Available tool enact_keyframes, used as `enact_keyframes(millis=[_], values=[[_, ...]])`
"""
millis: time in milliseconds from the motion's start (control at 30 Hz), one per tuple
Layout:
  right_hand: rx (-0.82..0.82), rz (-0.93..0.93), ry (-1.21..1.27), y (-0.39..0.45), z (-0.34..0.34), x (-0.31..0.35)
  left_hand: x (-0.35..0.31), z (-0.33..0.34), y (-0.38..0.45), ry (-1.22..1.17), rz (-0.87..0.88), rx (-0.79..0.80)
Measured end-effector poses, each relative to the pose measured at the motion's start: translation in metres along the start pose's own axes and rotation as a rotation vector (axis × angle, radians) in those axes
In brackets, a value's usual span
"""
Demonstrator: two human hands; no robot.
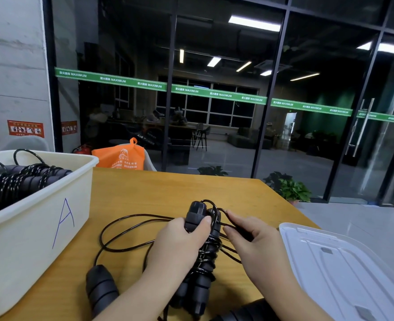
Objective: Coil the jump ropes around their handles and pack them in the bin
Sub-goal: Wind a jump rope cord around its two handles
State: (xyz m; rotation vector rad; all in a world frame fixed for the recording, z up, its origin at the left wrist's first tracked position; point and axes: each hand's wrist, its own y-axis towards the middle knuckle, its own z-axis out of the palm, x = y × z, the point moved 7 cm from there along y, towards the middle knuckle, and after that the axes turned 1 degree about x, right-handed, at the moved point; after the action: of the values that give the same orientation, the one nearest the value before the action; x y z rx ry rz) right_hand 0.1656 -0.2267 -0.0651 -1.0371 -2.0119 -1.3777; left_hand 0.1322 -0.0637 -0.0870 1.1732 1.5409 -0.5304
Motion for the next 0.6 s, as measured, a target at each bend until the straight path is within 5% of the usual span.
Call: enact_keyframes(millis=[333, 600], values=[[0.225, -0.066, 0.239, 0.000, 0.011, 0.006, -0.012, -0.005, -0.003, 0.077, 0.092, -0.037], [0.203, -0.257, 0.057, -0.013, 0.022, 0.024, -0.016, -0.003, -0.004, -0.052, 0.142, 0.012]])
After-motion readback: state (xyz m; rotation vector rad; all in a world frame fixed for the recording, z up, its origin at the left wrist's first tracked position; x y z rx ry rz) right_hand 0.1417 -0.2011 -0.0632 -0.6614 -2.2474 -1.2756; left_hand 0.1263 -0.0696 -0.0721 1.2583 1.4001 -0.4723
